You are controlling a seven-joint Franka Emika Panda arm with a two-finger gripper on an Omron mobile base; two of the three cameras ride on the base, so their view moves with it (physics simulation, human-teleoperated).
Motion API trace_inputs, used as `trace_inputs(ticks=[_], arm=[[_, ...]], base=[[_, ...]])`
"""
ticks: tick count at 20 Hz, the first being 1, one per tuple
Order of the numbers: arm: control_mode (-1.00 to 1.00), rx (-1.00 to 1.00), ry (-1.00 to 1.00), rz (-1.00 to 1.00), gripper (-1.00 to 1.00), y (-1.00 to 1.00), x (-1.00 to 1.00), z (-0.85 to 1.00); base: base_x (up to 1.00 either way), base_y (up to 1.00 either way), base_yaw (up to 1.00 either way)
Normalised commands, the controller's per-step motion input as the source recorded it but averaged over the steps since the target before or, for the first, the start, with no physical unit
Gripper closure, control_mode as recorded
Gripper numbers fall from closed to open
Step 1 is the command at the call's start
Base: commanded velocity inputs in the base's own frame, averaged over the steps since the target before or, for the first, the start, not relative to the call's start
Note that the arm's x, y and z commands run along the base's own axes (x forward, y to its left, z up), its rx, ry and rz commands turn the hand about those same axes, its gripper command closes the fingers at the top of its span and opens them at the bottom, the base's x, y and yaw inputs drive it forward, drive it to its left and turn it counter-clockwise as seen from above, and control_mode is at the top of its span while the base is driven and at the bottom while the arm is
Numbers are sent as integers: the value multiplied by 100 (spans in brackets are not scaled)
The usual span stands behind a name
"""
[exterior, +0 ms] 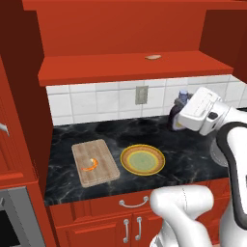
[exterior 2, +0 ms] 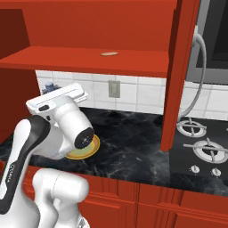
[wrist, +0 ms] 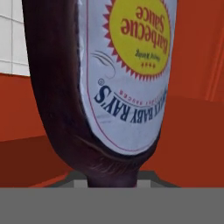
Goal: Pick the shrimp from the plate and place it on the cutting board. Then pick the condiment bottle from the cabinet and place it next to the cutting board.
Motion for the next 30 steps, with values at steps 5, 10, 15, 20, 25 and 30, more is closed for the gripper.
trace_inputs(ticks=[5,10,15,20,25,30], arm=[[-100,-4,-2,0,100,-17,-10,-35],[-100,-5,-1,0,100,-17,-5,-35],[-100,-1,-2,0,100,-4,-4,-45],[-100,0,-3,0,100,0,0,-49],[-100,0,-5,0,100,0,0,-47],[-100,0,-7,0,100,0,0,-36]], base=[[0,0,0],[0,0,0],[0,0,0],[0,0,0],[0,0,0],[0,0,0]])
